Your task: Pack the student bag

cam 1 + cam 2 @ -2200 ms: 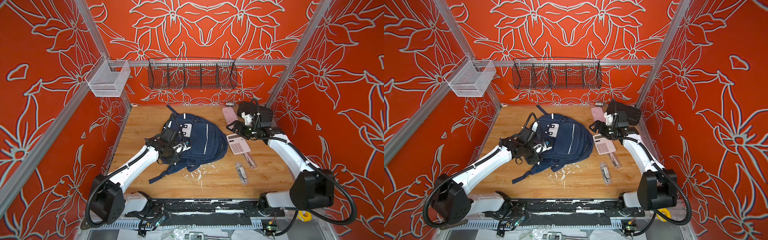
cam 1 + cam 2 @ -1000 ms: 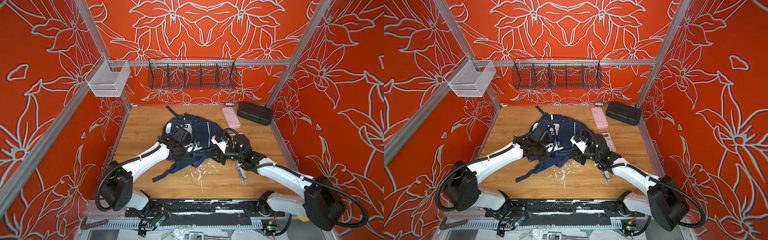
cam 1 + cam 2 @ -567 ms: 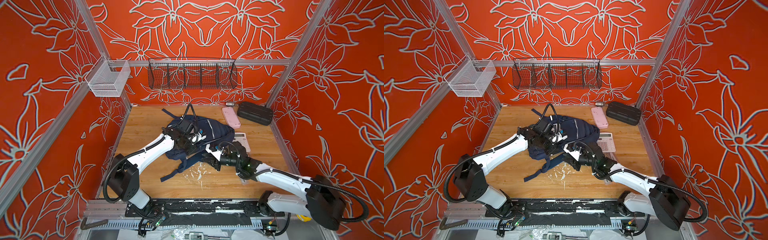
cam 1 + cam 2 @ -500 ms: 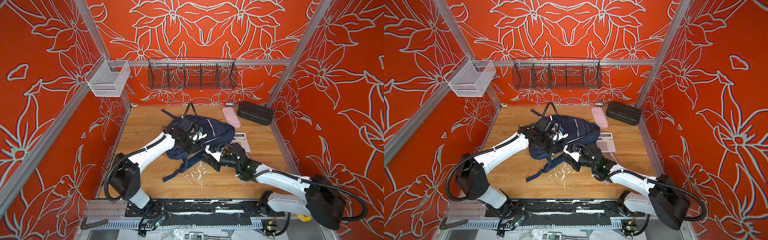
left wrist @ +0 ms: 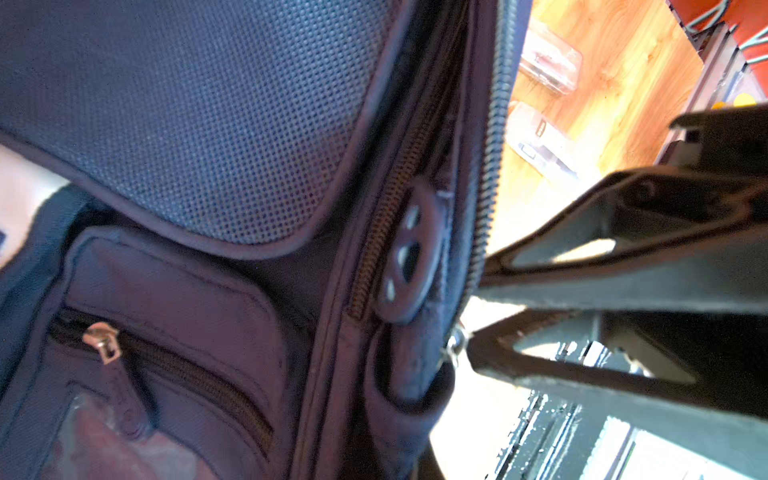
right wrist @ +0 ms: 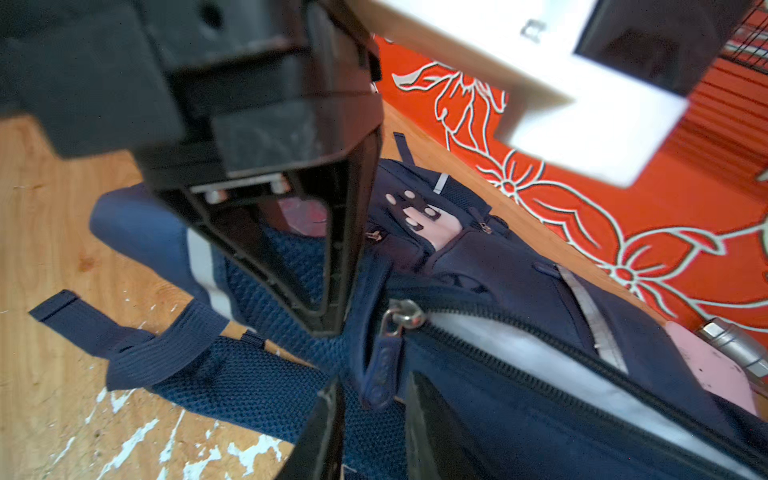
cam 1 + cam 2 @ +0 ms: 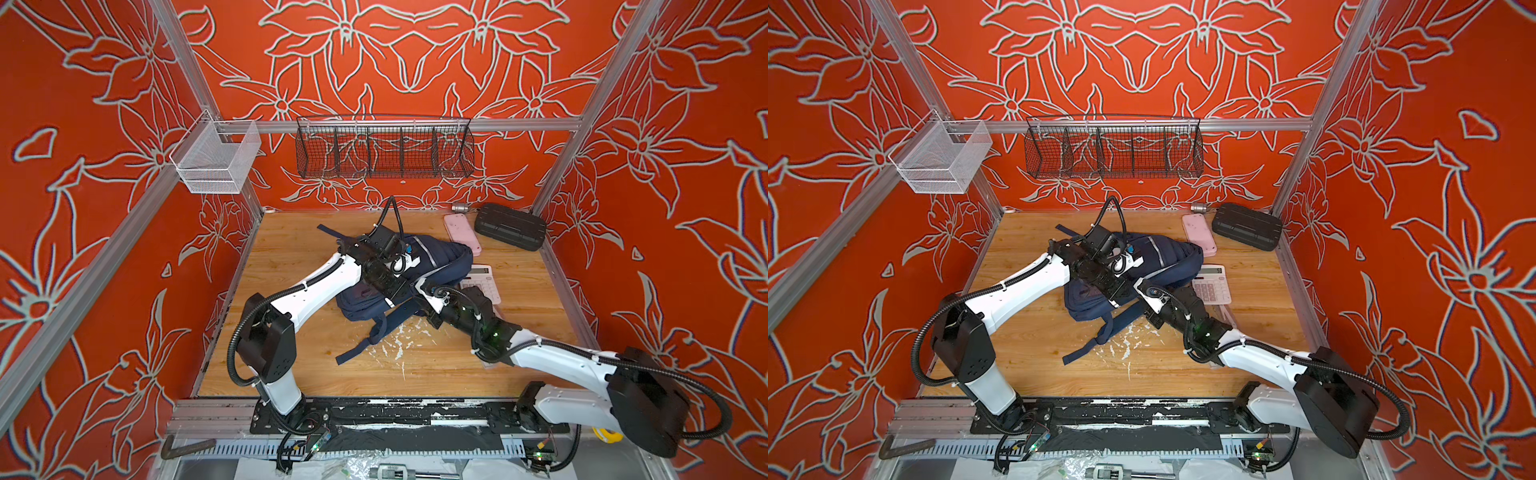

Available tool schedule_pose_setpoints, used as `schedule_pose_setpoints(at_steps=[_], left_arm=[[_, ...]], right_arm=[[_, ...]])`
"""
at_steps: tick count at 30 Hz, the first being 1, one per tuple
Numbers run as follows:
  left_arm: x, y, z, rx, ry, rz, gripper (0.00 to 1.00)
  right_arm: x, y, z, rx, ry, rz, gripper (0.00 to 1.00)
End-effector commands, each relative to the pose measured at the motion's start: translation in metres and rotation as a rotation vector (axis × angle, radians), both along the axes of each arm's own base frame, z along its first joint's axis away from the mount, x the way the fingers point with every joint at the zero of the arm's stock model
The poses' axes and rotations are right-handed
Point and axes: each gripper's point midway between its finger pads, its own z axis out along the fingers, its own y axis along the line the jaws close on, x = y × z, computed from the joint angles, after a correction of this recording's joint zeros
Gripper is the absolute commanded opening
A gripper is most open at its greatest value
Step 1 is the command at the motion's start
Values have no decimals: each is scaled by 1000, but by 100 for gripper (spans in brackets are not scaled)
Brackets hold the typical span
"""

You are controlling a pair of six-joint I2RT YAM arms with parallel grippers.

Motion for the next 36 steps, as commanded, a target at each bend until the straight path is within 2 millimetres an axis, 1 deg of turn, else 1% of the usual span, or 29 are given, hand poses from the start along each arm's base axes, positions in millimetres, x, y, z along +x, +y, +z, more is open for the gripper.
schedule_pose_setpoints(at_steps=[1,5,9,11,12,14,18,22,26,29,32,36], left_arm=[[-4,-18,24,-92,7,-19,0],[-3,-23,26,-97,28,-21,0],[-4,-28,27,-102,43,-32,0],[-5,-30,25,-96,53,-38,0],[-6,-30,23,-94,59,-41,0],[-7,-30,21,-88,64,-46,0],[-13,-26,18,-69,68,-68,0],[-21,-15,15,-27,60,-94,0],[-26,-2,8,32,44,-103,0],[-29,6,5,67,35,-110,0],[-30,16,0,115,21,-110,0],[-29,36,-7,193,-15,-92,0]], right_arm=[[13,-1,9,-4,-48,-57,27],[17,5,6,7,-41,-54,24],[19,10,10,12,-52,-46,24],[22,9,14,8,-69,-62,26],[23,7,16,7,-77,-75,26],[27,3,19,2,-84,-106,20],[26,2,16,-4,-62,-106,15],[24,-2,9,18,-12,-91,7],[21,-4,10,69,48,-41,1],[24,-13,6,79,92,-56,0],[32,-30,7,130,134,-126,0],[46,-67,7,211,192,-306,0]])
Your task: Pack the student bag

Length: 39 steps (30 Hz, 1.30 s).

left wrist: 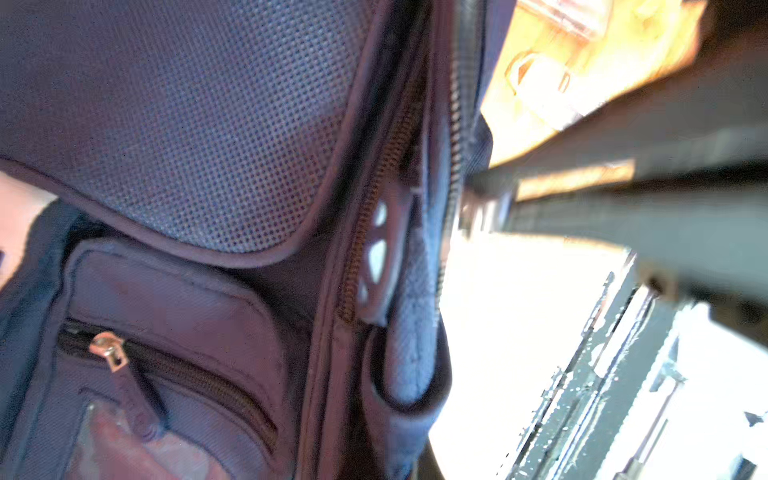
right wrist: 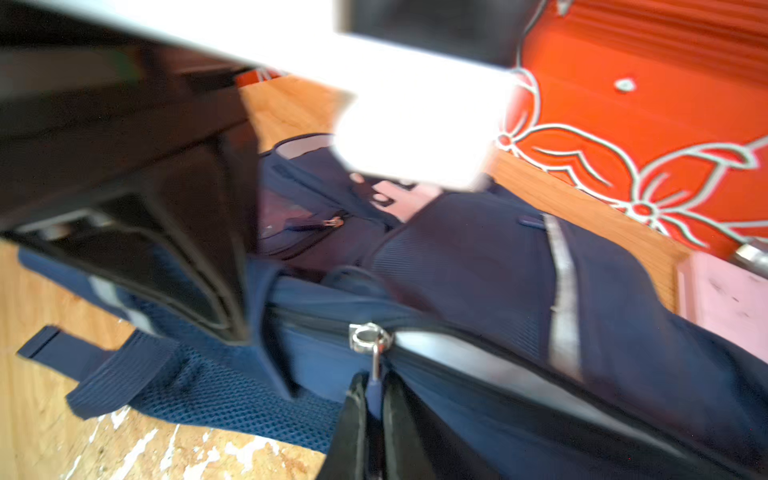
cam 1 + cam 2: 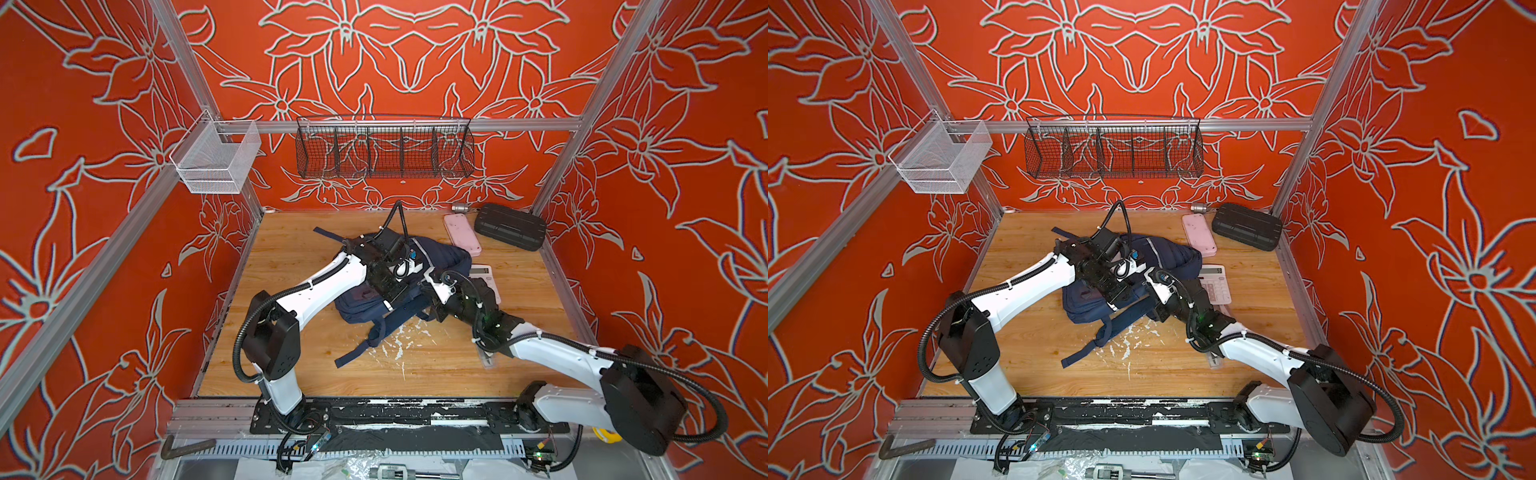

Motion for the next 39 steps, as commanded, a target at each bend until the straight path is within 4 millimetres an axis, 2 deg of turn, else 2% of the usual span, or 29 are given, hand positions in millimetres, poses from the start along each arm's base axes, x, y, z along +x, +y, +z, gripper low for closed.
schedule_pose_setpoints(at_steps=[1,6,9,11,12,15,19,23,25,28,30,31,32,33,34,35,39], left_arm=[[-23,31,4,92,2,-15,0],[-32,57,1,149,-109,-83,0],[-42,68,2,140,-214,-153,0],[-44,77,4,150,-300,-175,0],[-43,83,3,154,-333,-175,0],[-30,102,0,123,-343,-116,0],[4,115,-3,79,-377,-55,0],[44,122,-1,46,-405,6,2],[69,132,1,-1,-392,71,10],[100,145,10,-117,-312,227,39],[107,146,18,-176,-217,366,51],[106,143,23,-221,-155,444,54],[102,138,27,-266,-94,499,62],[94,131,33,-327,-29,560,73],[85,124,36,-376,20,625,100],[78,119,38,-400,52,691,97],[49,105,60,-522,105,959,97]], right_arm=[[22,-42,8,85,53,-225,0],[44,-97,-21,155,227,-477,0],[55,-105,-23,132,242,-493,0],[64,-103,-18,115,235,-470,0],[66,-101,-16,100,229,-450,0],[59,-72,-3,90,179,-275,0],[37,-34,2,108,131,-122,0],[20,-4,8,86,73,-68,0],[15,6,14,112,52,-67,0],[9,23,20,126,40,-53,0],[7,33,22,124,39,-42,0],[8,36,21,126,48,-51,0],[10,37,20,137,56,-61,0],[11,38,18,144,61,-64,0],[12,39,16,147,70,-66,0],[13,40,14,148,79,-72,0],[13,47,11,138,99,-46,0]])
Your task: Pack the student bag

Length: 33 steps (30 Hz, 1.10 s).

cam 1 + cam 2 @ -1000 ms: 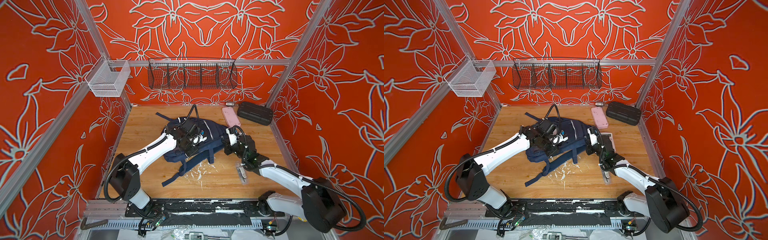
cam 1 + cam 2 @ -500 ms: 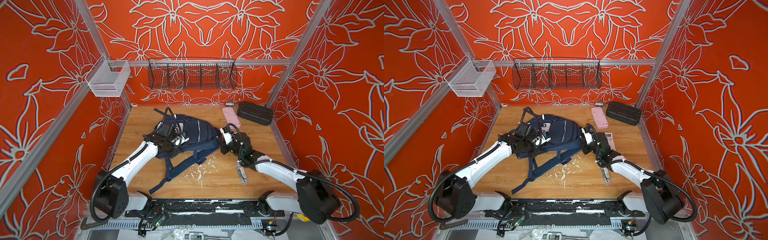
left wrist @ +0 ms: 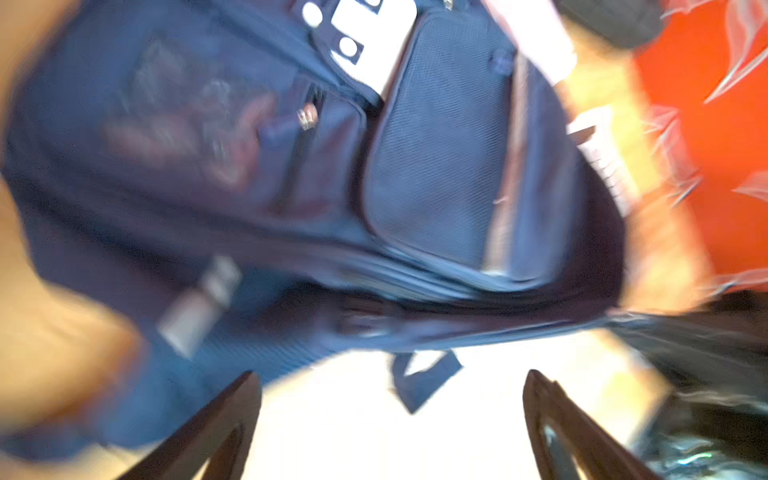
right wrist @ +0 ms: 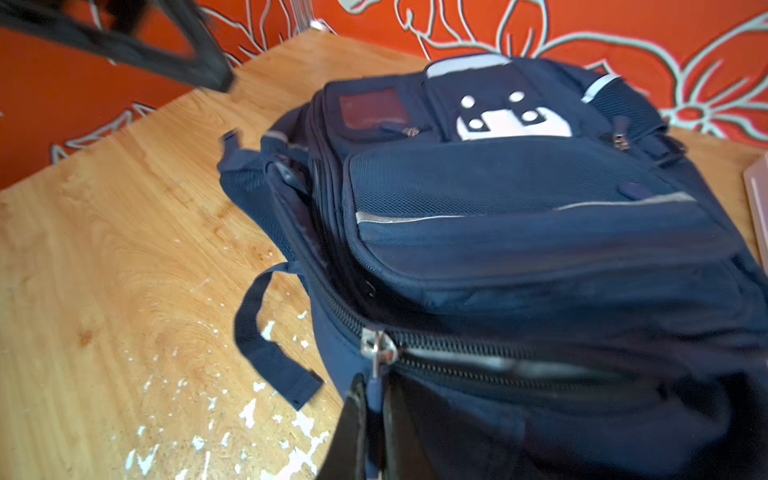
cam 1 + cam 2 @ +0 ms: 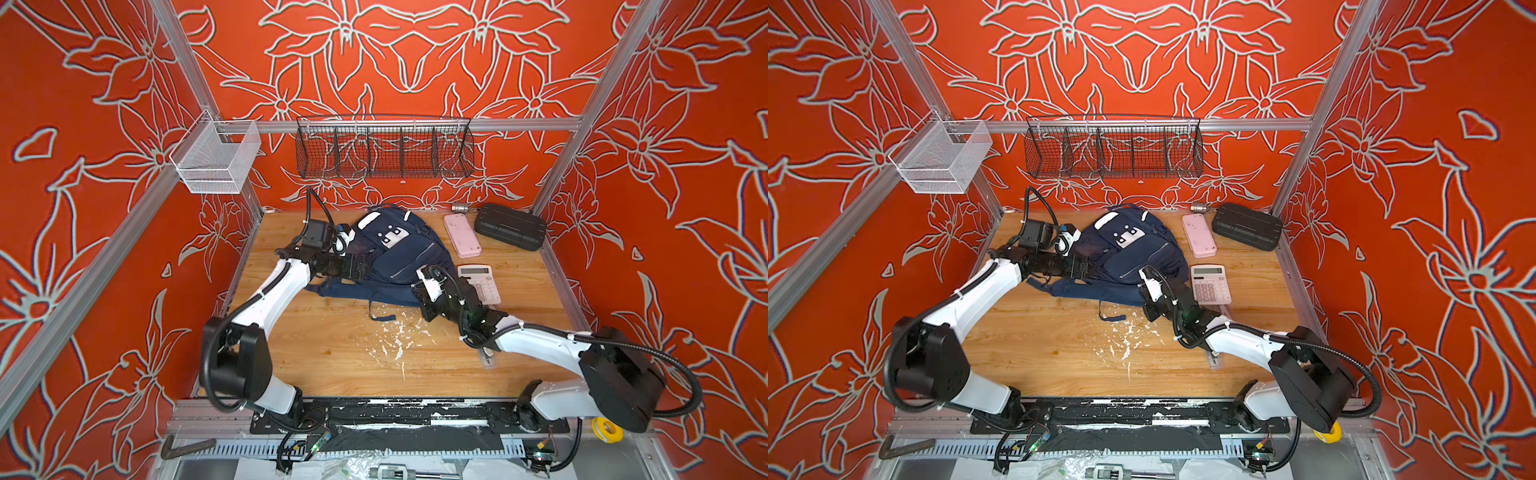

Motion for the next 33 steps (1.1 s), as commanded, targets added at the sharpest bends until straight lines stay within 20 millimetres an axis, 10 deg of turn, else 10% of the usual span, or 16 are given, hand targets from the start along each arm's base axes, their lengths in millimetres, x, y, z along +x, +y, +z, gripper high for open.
schedule_pose_setpoints(at_steps=[1,8,15,18,22,33], left_arm=[[-17,-17,32,-277,104,317,97],[-23,-44,8,-692,274,811,99],[21,-88,-10,-801,307,895,88],[30,-101,-28,-788,353,923,68],[36,-107,-41,-820,376,917,0],[-12,12,-14,-688,515,684,0]], right_arm=[[14,13,42,102,-83,-15,0],[11,17,43,123,-83,11,0],[5,16,42,125,-76,26,0],[2,17,41,124,-71,33,0],[7,8,34,144,-33,-28,0],[78,-103,20,110,107,-284,0]])
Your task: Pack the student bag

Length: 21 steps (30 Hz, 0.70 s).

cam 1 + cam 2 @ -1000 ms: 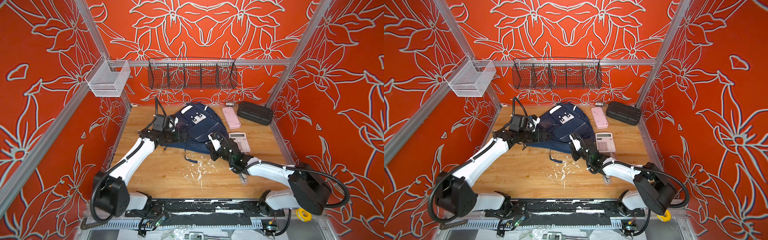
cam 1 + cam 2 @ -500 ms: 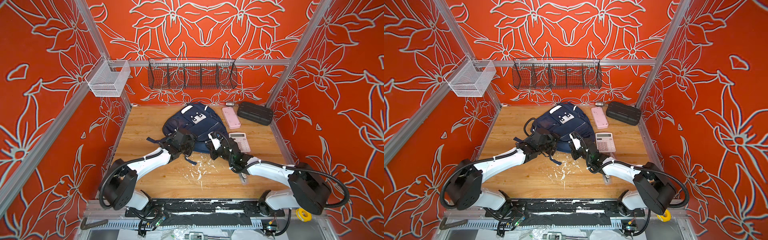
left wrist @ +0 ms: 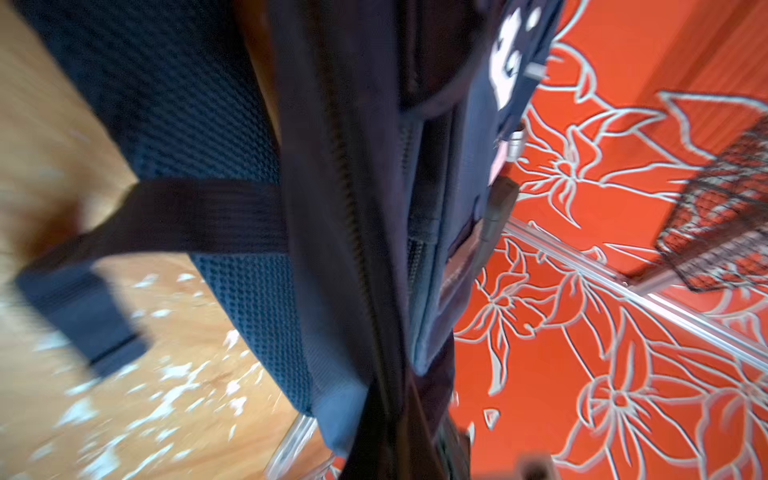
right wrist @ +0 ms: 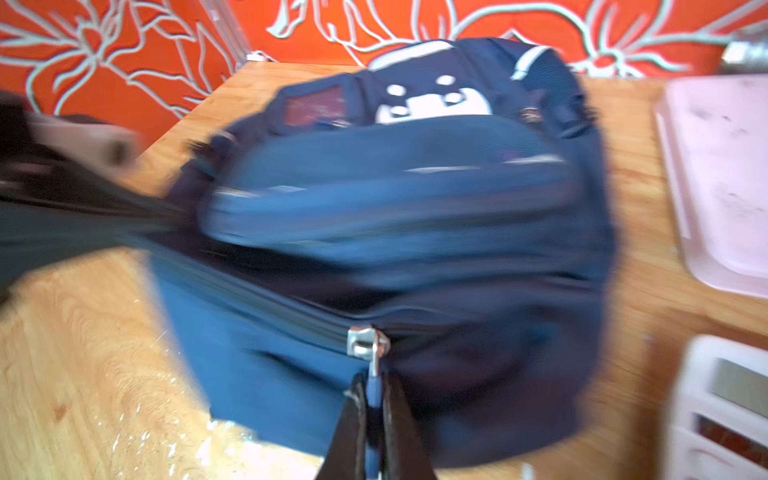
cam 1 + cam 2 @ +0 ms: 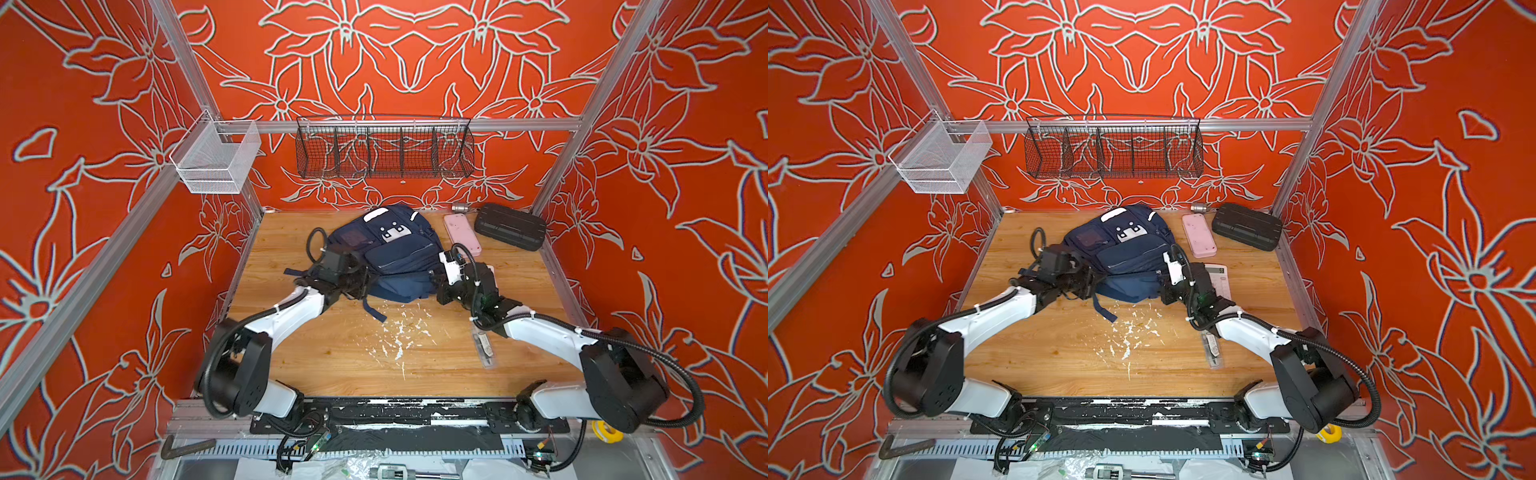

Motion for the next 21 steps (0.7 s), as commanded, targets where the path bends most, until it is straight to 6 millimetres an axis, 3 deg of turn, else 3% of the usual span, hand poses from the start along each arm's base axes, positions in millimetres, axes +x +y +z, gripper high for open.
schedule_pose_setpoints(at_steps=[1,4,7,11,14,17,19,21], left_arm=[[-29,35,15,20,-3,-105,0],[-31,56,16,22,6,-147,0],[-17,71,15,23,-5,-206,0],[7,96,7,67,26,-264,0],[33,111,3,76,22,-258,0],[64,117,4,74,-2,-260,0],[78,118,8,57,-11,-248,36],[79,117,15,61,-16,-214,59]], right_arm=[[29,-39,5,-18,21,-110,0],[41,-43,5,-47,-6,-92,0],[31,-20,20,16,-78,43,0],[-7,17,36,55,-189,213,0],[-38,48,37,55,-210,312,0],[-57,72,34,63,-217,343,0],[-57,79,33,82,-212,306,0],[-55,87,31,79,-208,283,0]])
